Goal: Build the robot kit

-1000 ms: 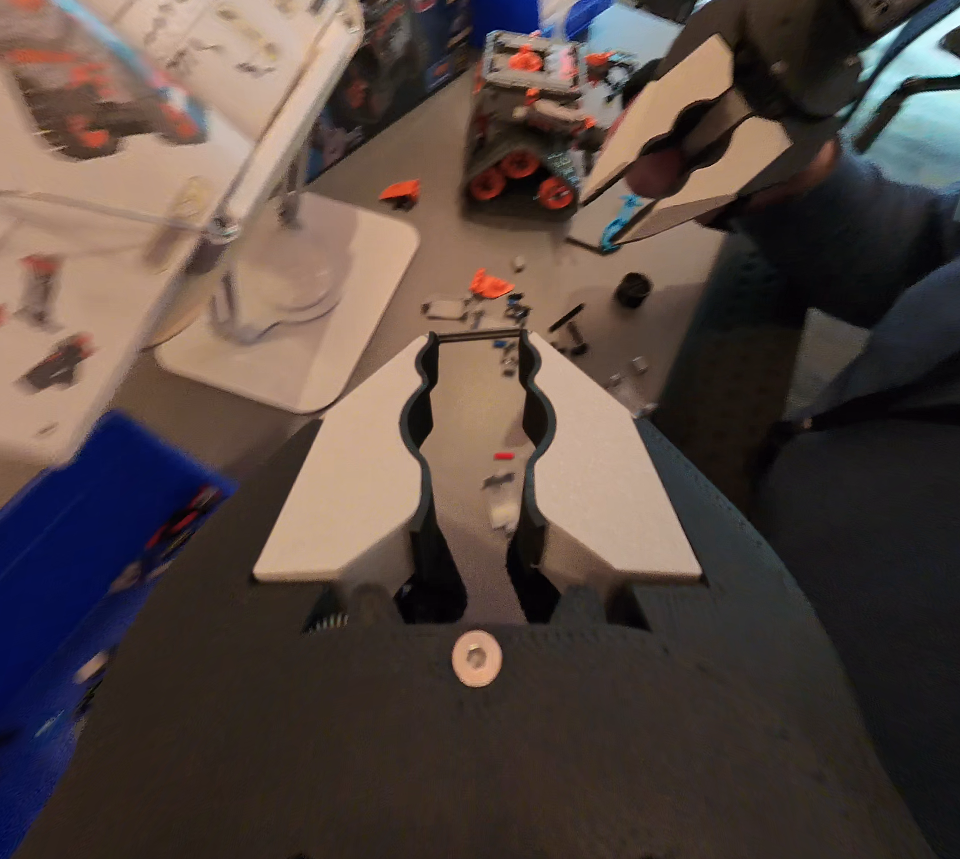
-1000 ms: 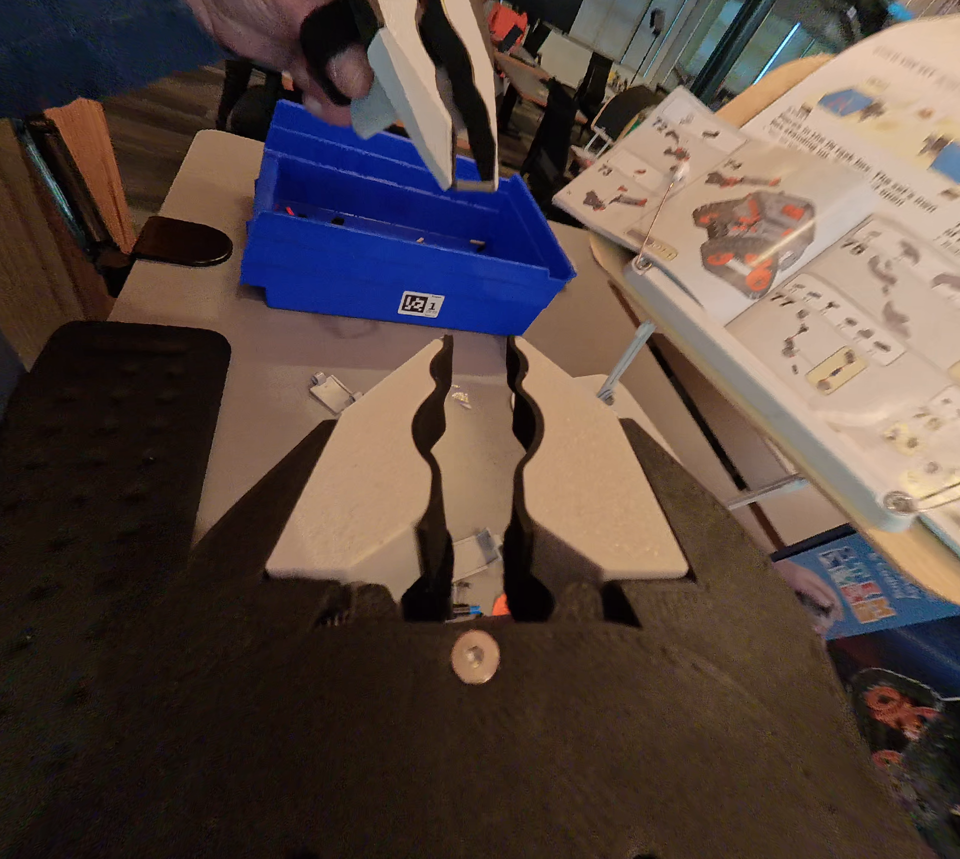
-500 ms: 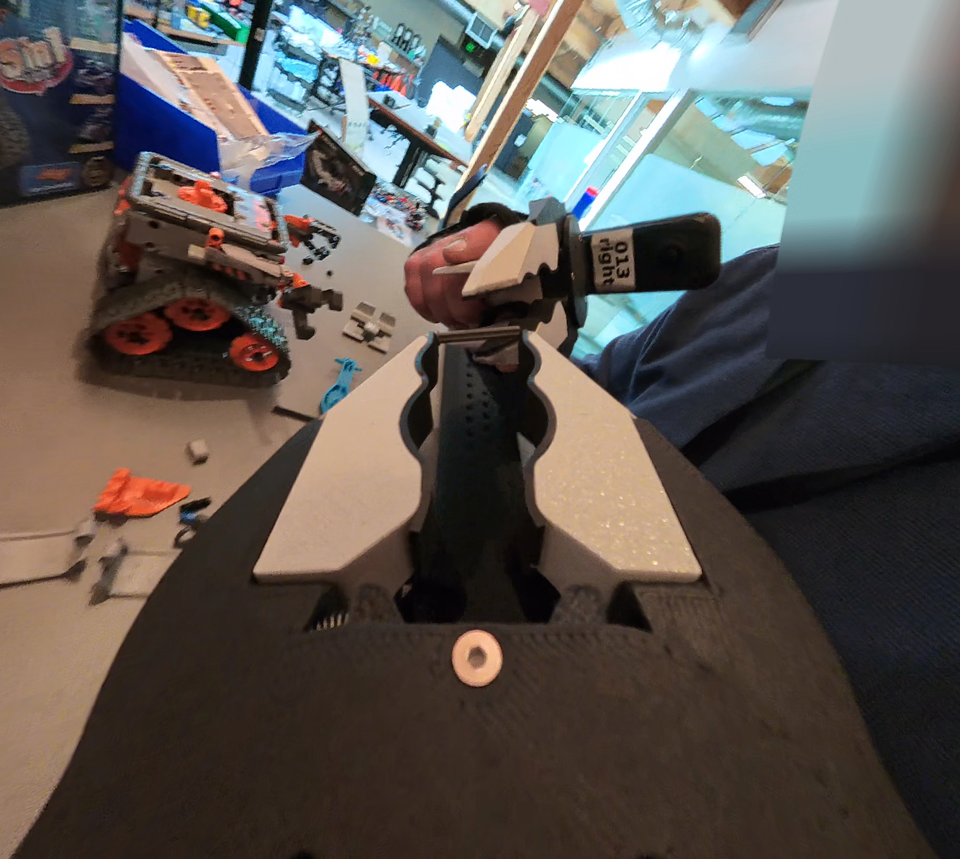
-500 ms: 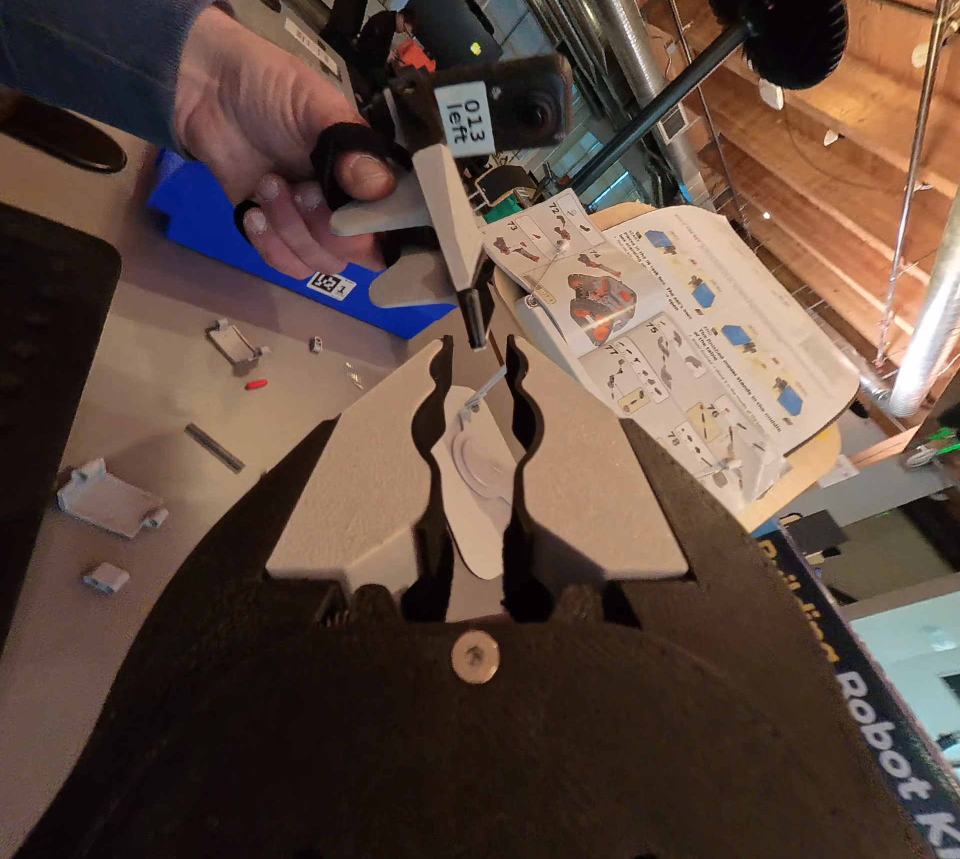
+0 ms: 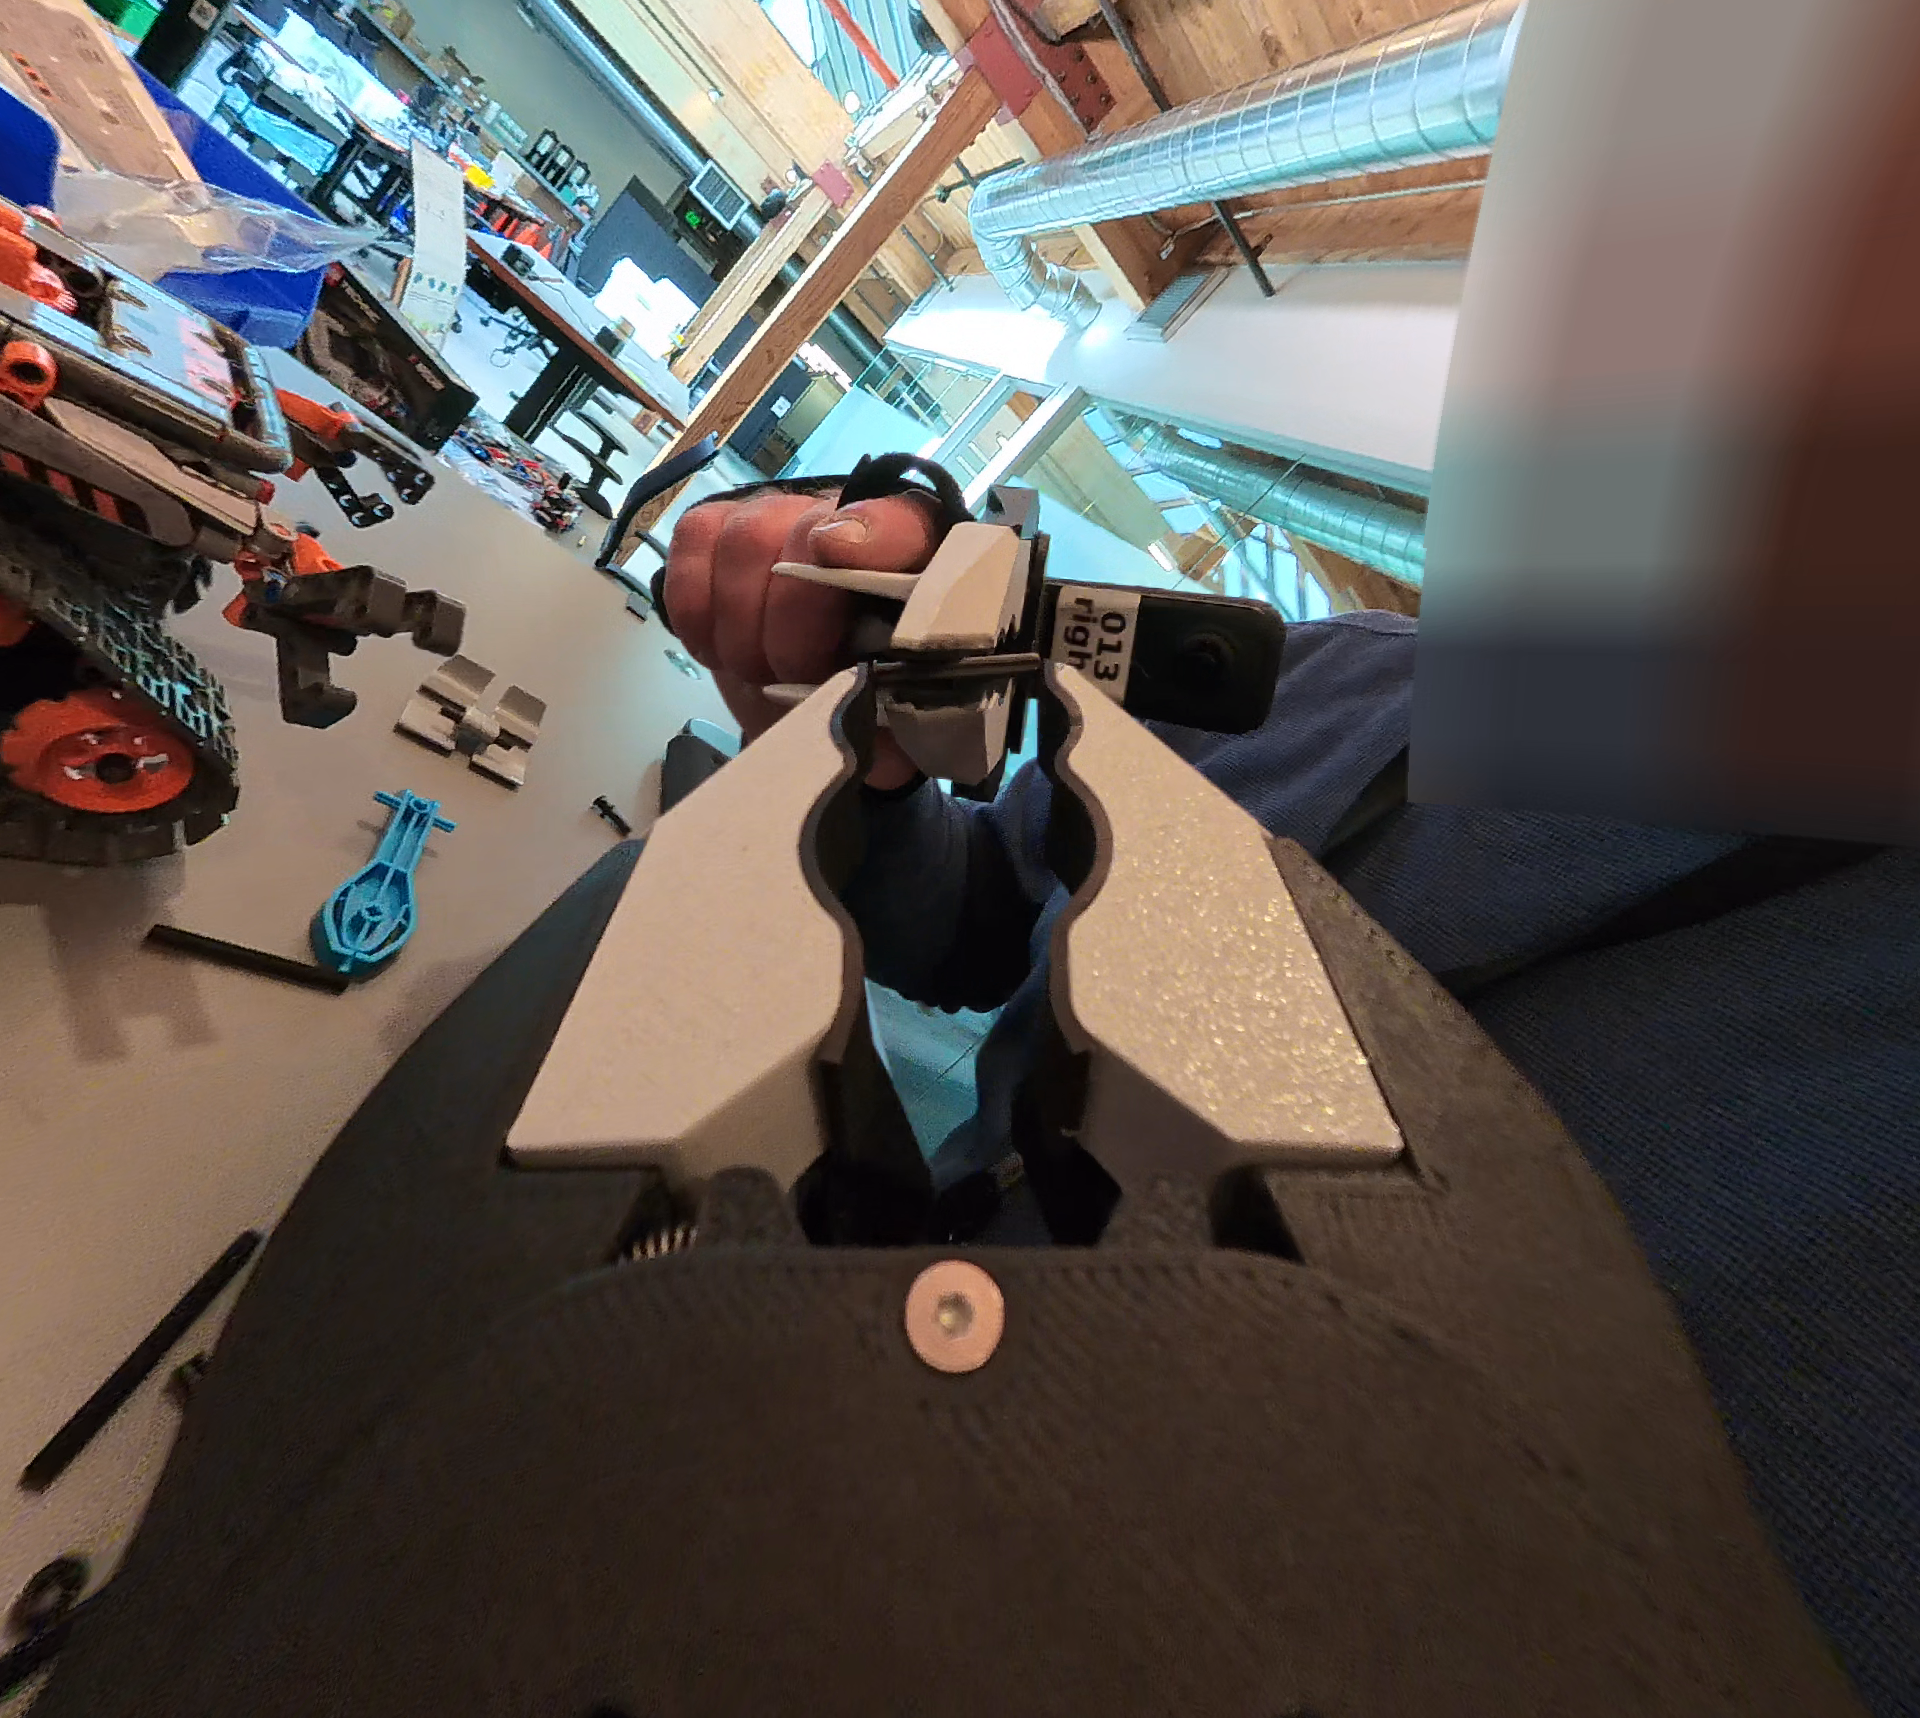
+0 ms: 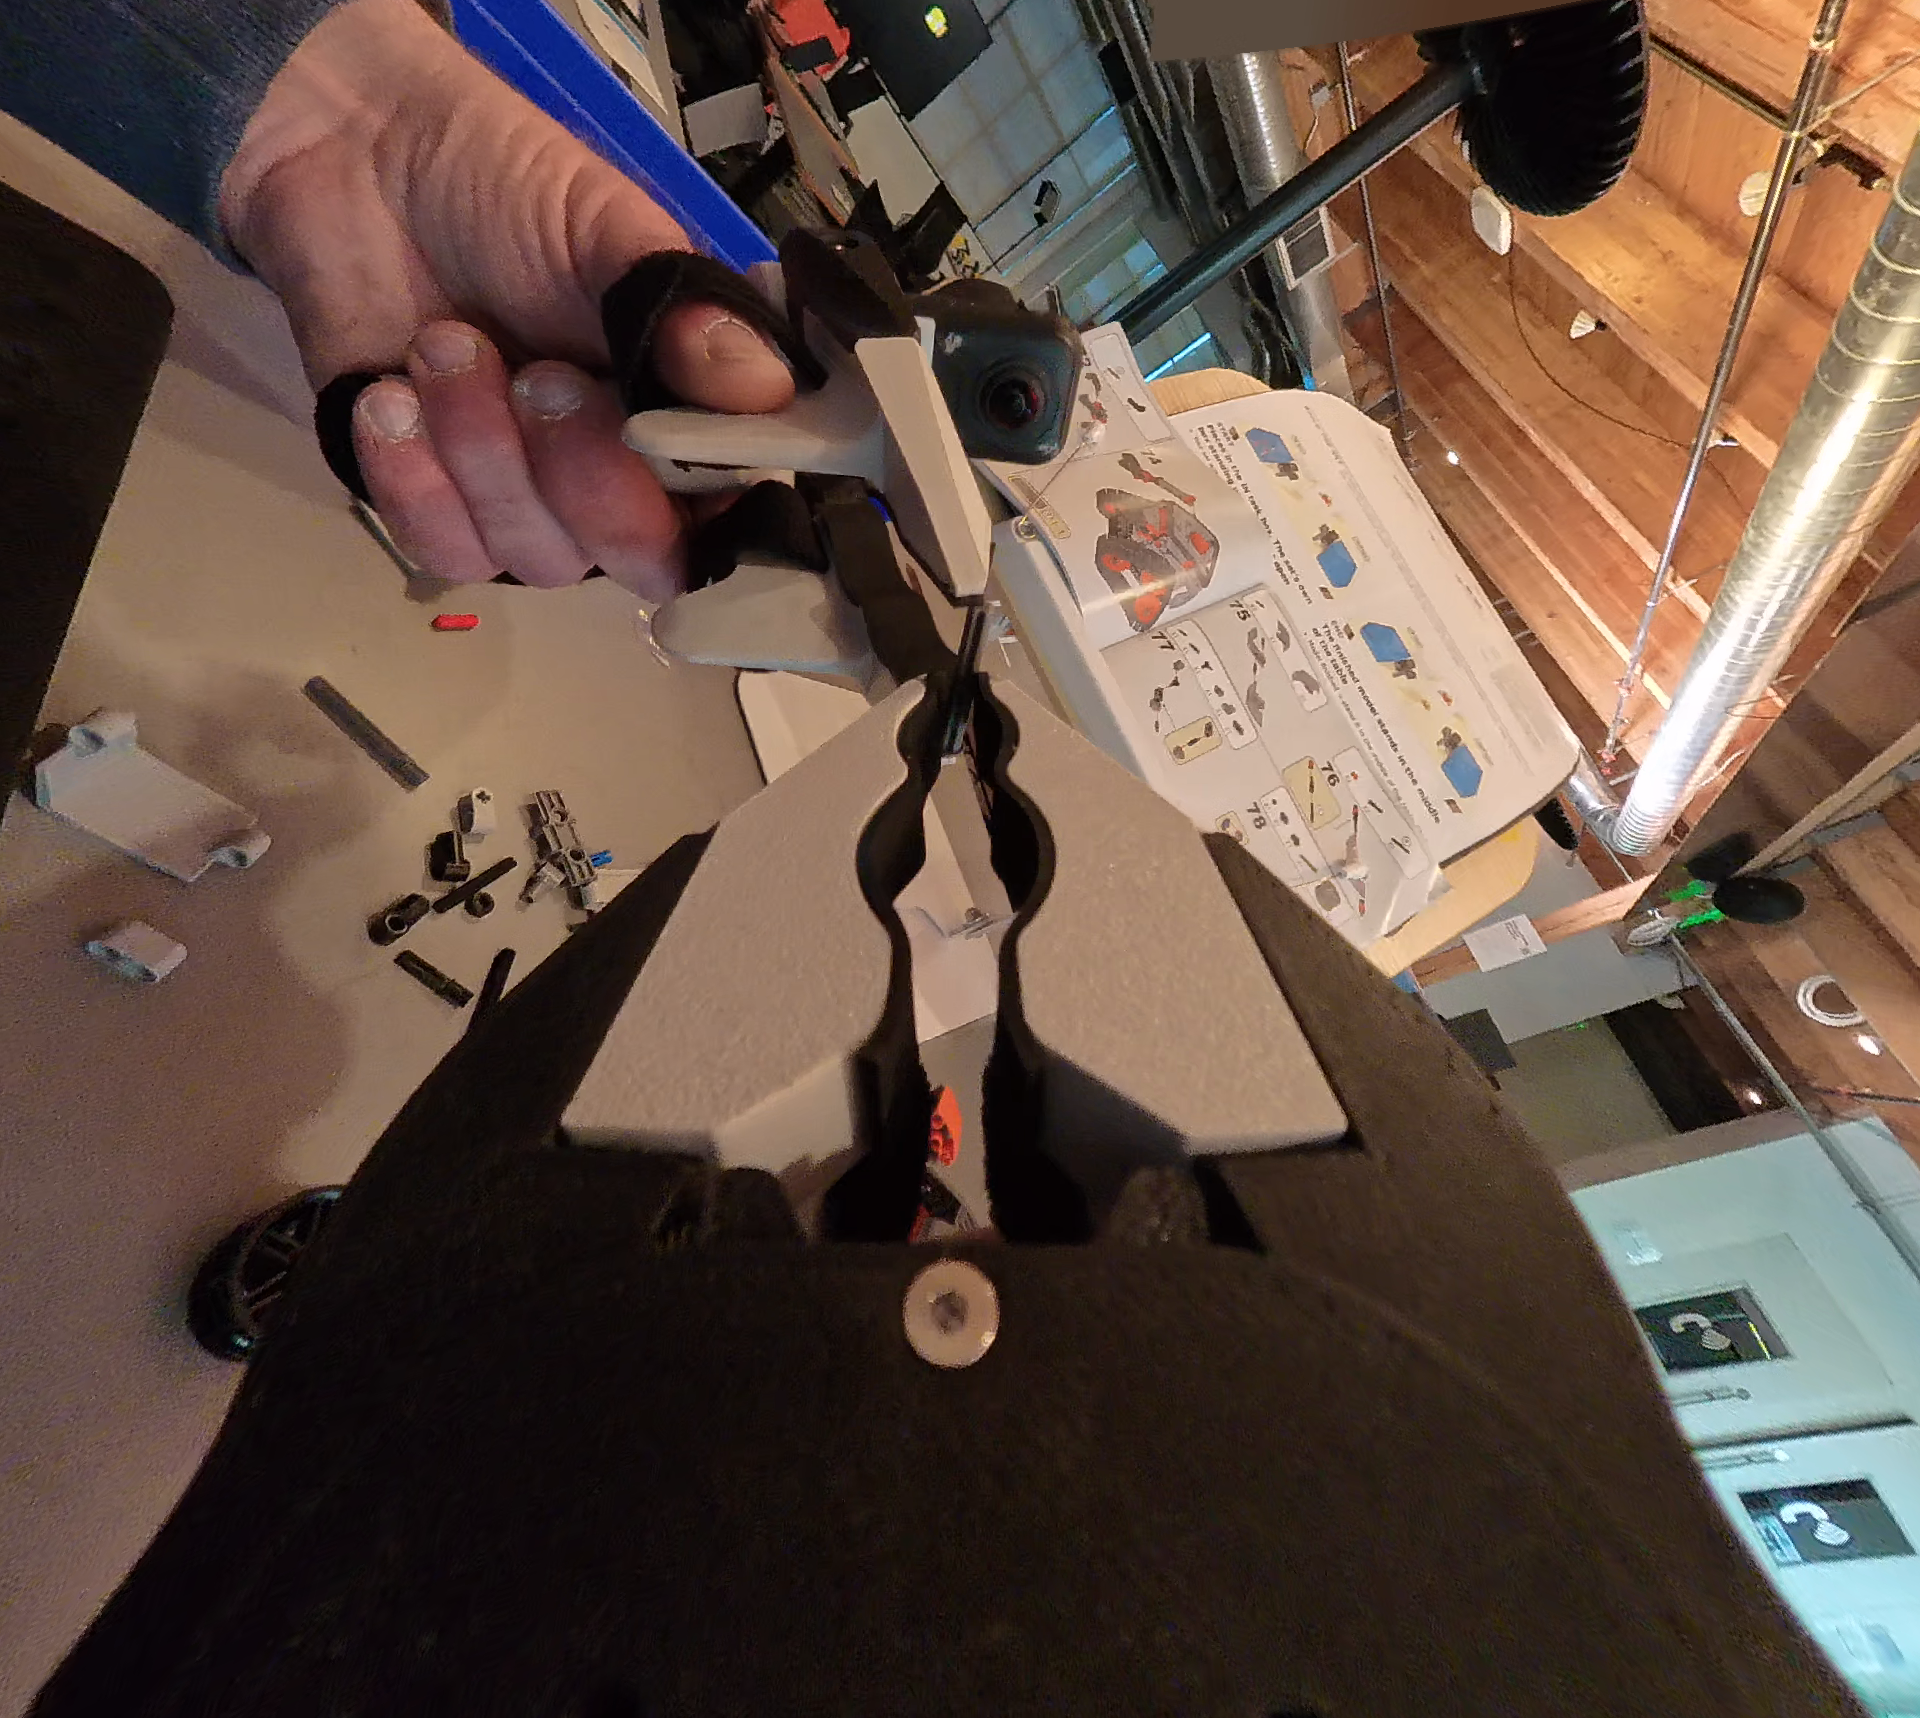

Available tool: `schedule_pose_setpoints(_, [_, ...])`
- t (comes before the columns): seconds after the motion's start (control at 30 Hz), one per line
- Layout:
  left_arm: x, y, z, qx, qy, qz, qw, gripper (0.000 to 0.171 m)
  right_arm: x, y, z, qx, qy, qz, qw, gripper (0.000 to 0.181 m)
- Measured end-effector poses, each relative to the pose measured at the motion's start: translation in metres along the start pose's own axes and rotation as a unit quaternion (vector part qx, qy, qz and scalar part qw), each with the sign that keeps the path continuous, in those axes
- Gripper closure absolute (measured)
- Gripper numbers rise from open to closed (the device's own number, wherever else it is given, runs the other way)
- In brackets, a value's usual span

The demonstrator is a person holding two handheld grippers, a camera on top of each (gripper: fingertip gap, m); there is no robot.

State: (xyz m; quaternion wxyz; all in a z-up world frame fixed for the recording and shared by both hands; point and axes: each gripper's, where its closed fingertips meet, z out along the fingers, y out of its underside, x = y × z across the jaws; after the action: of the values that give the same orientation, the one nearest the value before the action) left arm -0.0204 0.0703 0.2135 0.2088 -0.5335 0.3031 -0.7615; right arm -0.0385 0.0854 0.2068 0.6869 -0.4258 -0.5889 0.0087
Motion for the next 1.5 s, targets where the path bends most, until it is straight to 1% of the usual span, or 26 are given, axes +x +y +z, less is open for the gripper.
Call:
schedule_pose_setpoints(0.1, [-0.001,0.001,0.004,0.015,0.018,-0.019,1.0,0.144,-0.001,0.001,-0.004,0.003,-0.006,0.003,1.0,0.18])
schedule_pose_setpoints(0.2, [0.0,0.004,0.006,0.015,0.032,-0.029,0.999,0.144,-0.004,0.001,-0.008,0.009,-0.027,0.022,0.999,0.18])
schedule_pose_setpoints(0.3, [0.004,-0.002,0.005,0.034,0.051,-0.037,0.997,0.148,-0.003,0.0,-0.013,0.021,-0.037,0.048,0.998,0.181])
schedule_pose_setpoints(0.33, [0.005,-0.004,0.004,0.042,0.057,-0.042,0.997,0.147,-0.002,-0.001,-0.015,0.024,-0.036,0.053,0.998,0.181])
schedule_pose_setpoints(0.5, [0.007,-0.006,0.007,0.037,0.044,-0.025,0.998,0.145,0.002,0.0,-0.024,0.025,-0.043,0.084,0.995,0.181])
schedule_pose_setpoints(0.57, [0.0,-0.005,0.002,0.032,0.009,-0.01,0.999,0.145,0.001,0.007,-0.029,0.012,-0.053,0.101,0.993,0.181])
schedule_pose_setpoints(0.6, [-0.003,-0.004,0.0,0.027,-0.01,0.002,1.0,0.148,-0.001,0.012,-0.032,0.0,-0.064,0.108,0.992,0.181])
schedule_pose_setpoints(0.67, [-0.014,0.004,-0.006,-0.003,-0.076,0.041,0.996,0.154,-0.007,0.032,-0.036,-0.049,-0.086,0.13,0.987,0.181])
schedule_pose_setpoints(0.73, [-0.026,0.017,-0.015,-0.048,-0.147,0.082,0.985,0.155,-0.023,0.056,-0.041,-0.107,-0.13,0.155,0.973,0.181])
schedule_pose_setpoints(0.77, [-0.031,0.022,-0.02,-0.069,-0.181,0.104,0.976,0.158,-0.032,0.07,-0.044,-0.139,-0.151,0.167,0.964,0.181])
schedule_pose_setpoints(0.83, [-0.04,0.033,-0.03,-0.115,-0.24,0.139,0.954,0.159,-0.058,0.095,-0.052,-0.204,-0.211,0.195,0.936,0.181])
schedule_pose_setpoints(0.87, [-0.042,0.038,-0.034,-0.134,-0.258,0.151,0.945,0.159,-0.064,0.106,-0.054,-0.226,-0.217,0.2,0.928,0.181])
schedule_pose_setpoints(0.93, [-0.042,0.042,-0.041,-0.151,-0.282,0.172,0.932,0.159,-0.084,0.116,-0.058,-0.257,-0.263,0.237,0.899,0.18])
schedule_pose_setpoints(1.0, [-0.041,0.045,-0.046,-0.16,-0.294,0.181,0.925,0.159,-0.094,0.128,-0.058,-0.283,-0.272,0.236,0.889,0.18])
schedule_pose_setpoints(1.07, [-0.042,0.049,-0.052,-0.171,-0.309,0.183,0.918,0.158,-0.107,0.131,-0.06,-0.297,-0.304,0.248,0.871,0.18])
schedule_pose_setpoints(1.27, [-0.032,0.048,-0.069,-0.173,-0.344,0.201,0.901,0.151,-0.122,0.141,-0.057,-0.324,-0.329,0.261,0.848,0.18])
schedule_pose_setpoints(1.33, [-0.027,0.044,-0.077,-0.176,-0.361,0.21,0.892,0.148,-0.126,0.145,-0.058,-0.335,-0.334,0.264,0.84,0.174])
schedule_pose_setpoints(1.4, [-0.019,0.038,-0.087,-0.176,-0.381,0.223,0.88,0.146,-0.127,0.145,-0.058,-0.334,-0.335,0.27,0.839,0.171])
schedule_pose_setpoints(1.43, [-0.014,0.034,-0.093,-0.174,-0.389,0.226,0.876,0.145,-0.127,0.144,-0.058,-0.334,-0.337,0.272,0.837,0.166])
schedule_pose_setpoints(1.47, [-0.01,0.03,-0.102,-0.175,-0.404,0.223,0.87,0.144,-0.125,0.144,-0.057,-0.333,-0.332,0.268,0.841,0.164])
schedule_pose_setpoints(1.5, [-0.006,0.023,-0.114,-0.169,-0.423,0.22,0.863,0.142,-0.12,0.142,-0.055,-0.326,-0.323,0.262,0.849,0.166])
